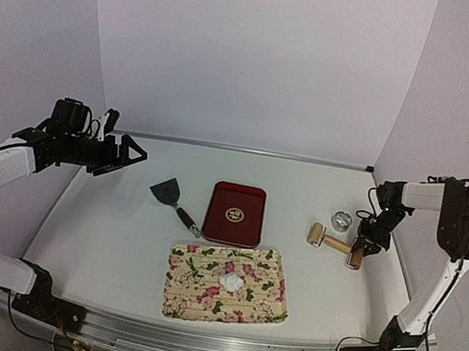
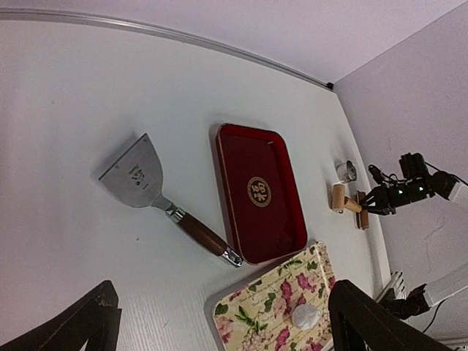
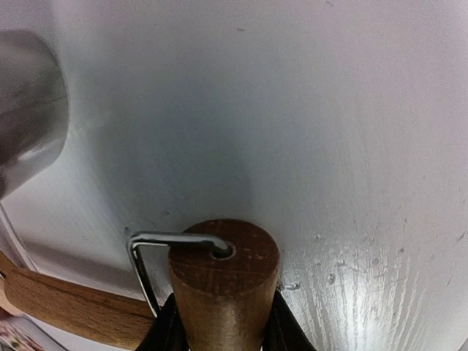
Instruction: Roll out the dumpling wrappers from the dough
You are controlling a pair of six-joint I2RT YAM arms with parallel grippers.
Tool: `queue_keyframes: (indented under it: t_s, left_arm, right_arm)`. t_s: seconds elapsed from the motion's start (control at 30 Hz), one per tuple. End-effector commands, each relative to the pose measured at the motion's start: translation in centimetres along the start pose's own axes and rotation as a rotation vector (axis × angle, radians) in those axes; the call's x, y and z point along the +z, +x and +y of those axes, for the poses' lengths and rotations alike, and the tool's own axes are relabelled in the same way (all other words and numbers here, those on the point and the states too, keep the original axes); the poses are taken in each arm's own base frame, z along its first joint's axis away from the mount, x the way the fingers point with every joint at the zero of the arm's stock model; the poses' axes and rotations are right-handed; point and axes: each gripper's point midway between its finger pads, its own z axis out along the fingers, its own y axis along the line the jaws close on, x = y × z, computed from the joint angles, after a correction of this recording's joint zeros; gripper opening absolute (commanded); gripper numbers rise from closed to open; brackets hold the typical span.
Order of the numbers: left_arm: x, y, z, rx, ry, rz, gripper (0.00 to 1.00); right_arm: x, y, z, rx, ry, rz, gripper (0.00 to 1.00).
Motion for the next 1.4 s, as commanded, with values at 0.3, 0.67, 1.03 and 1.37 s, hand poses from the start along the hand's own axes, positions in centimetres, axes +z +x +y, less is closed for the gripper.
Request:
queue_keyframes:
  t_s: [0.3,0.67,1.03,1.37]
  left_arm:
    - [4.0,1.9,-14.2,0.424,0.325,-0.059,0.96]
    - [8.6,8.5,-27.7,0.622,0.691,-0.032,0.94]
    - [9.5,9.3,-34.0,0.688,0.881,-0.257,0.97]
    - [10.5,8.7,-35.9,0.723,0.945,-0.316,0.99]
  right_arm:
    - [-10.8,3.6,3.9,-0.064,-0.233,-0.096,0.00]
    - [-22.5,9.8,10.2,-0.109,-0.650,-0.103,0.00]
    - [-33.8,13.5,14.0,-0.168,-0.985,-0.137,0.00]
    - [-35.2,11.4,14.5,-0.151,-0.954,-0.228,0.00]
